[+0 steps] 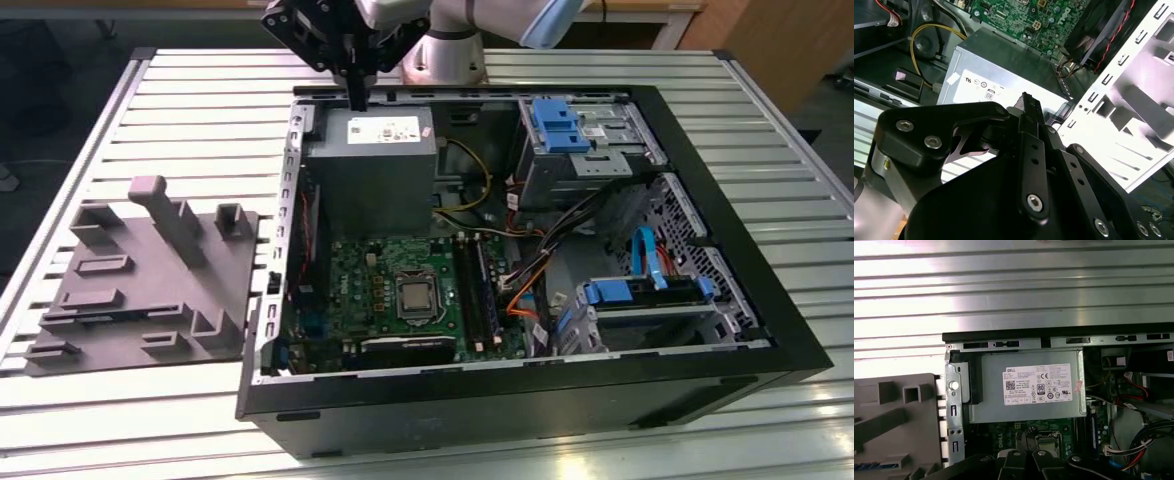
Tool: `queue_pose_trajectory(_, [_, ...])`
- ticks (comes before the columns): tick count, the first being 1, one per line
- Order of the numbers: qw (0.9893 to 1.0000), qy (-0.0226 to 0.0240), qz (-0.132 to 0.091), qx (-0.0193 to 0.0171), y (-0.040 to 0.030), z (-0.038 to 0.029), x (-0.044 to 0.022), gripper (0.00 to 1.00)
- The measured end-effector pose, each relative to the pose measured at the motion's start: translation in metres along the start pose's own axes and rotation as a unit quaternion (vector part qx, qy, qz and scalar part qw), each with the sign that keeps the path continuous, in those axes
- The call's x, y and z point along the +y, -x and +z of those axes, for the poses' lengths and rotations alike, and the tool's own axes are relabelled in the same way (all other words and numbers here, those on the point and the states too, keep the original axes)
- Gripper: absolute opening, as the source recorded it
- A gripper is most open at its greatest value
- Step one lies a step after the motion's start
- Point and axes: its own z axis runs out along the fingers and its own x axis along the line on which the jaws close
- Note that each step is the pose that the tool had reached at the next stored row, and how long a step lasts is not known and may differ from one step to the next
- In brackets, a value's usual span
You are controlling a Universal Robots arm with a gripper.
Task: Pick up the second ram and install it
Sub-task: 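Reach for the second ram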
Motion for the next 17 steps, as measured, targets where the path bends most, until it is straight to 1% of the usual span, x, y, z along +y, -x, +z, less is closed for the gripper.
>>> queue_pose_trajectory(17, [1.0000,0.0000,0.000,0.0000,-0.0074,-0.0002,-0.0005,0.11])
